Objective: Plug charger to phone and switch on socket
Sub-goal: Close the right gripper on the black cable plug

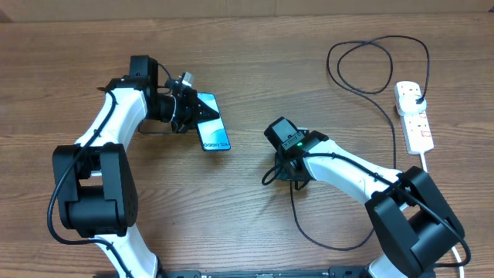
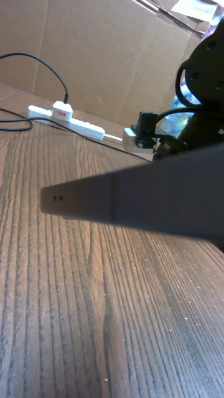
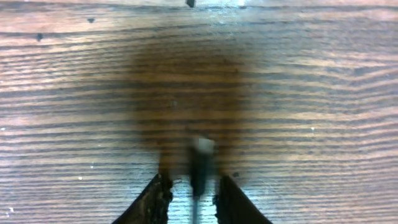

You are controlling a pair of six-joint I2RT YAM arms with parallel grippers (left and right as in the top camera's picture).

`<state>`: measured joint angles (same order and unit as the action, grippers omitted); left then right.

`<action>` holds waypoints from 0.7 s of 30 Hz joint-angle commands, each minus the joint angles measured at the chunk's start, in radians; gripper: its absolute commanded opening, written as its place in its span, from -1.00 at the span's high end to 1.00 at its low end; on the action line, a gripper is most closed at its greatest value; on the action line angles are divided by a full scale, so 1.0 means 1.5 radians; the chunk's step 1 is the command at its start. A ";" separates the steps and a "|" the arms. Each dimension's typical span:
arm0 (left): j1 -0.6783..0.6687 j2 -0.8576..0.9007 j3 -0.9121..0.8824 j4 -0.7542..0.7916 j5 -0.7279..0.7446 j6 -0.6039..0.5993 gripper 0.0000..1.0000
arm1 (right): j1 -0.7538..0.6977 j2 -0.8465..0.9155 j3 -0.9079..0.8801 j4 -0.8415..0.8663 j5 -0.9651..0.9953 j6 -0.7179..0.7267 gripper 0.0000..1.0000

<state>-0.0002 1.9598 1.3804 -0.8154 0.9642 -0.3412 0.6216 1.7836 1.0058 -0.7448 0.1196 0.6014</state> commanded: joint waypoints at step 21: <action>-0.005 -0.006 -0.002 0.002 0.013 0.003 0.91 | 0.000 0.014 -0.026 -0.013 -0.006 -0.002 0.92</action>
<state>-0.0002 1.9598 1.3804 -0.8150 0.9642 -0.3412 0.6224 1.7824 1.0058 -0.7506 0.1036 0.6018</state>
